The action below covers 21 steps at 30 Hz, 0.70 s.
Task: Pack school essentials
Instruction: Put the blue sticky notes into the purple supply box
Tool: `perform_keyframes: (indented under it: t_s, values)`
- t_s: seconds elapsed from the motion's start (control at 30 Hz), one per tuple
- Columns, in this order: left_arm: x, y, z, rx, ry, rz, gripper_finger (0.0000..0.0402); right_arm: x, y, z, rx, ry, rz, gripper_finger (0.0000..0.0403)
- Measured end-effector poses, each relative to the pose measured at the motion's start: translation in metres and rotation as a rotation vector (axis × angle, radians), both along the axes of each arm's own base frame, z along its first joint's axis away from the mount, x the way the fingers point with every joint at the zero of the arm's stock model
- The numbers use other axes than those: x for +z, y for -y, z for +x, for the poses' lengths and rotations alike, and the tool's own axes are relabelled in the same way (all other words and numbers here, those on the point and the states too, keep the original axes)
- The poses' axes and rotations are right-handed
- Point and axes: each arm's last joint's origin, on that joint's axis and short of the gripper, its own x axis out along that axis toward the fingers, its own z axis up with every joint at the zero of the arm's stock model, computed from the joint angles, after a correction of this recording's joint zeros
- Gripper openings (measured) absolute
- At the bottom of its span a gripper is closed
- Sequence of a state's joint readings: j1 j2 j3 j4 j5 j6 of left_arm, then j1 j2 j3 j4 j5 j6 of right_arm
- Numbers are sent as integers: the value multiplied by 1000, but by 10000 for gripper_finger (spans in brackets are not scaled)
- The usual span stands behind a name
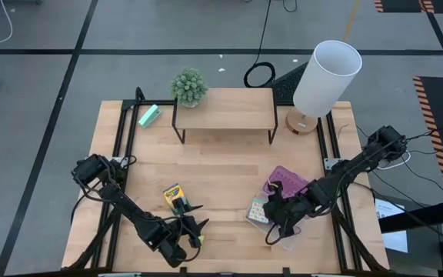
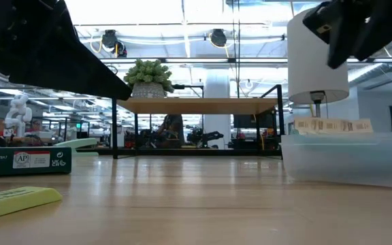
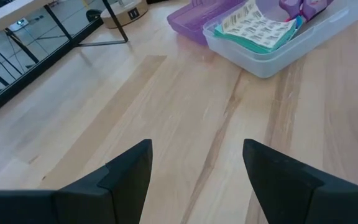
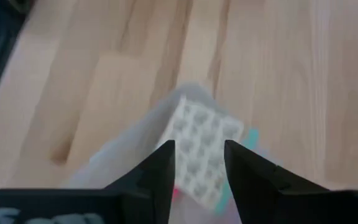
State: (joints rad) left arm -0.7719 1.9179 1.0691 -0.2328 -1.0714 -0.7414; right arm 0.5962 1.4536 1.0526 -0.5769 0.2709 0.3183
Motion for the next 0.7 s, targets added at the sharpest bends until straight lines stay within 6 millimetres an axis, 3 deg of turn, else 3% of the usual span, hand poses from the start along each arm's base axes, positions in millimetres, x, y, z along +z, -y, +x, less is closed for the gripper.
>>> perform_keyframes:
  t_s: [0.2, 0.47, 0.7]
  values:
    - [0, 0, 0, 1, 0, -1, 253, -22, 7, 9, 6, 104, 83, 85]
    - [0, -5, 4, 22, 5, -18, 253, -49, 17, 4, -8, 158, 97, 11]
    - [-1, -14, 12, 38, -21, -43, 253, -63, 24, -4, -83, 141, 40, 7]
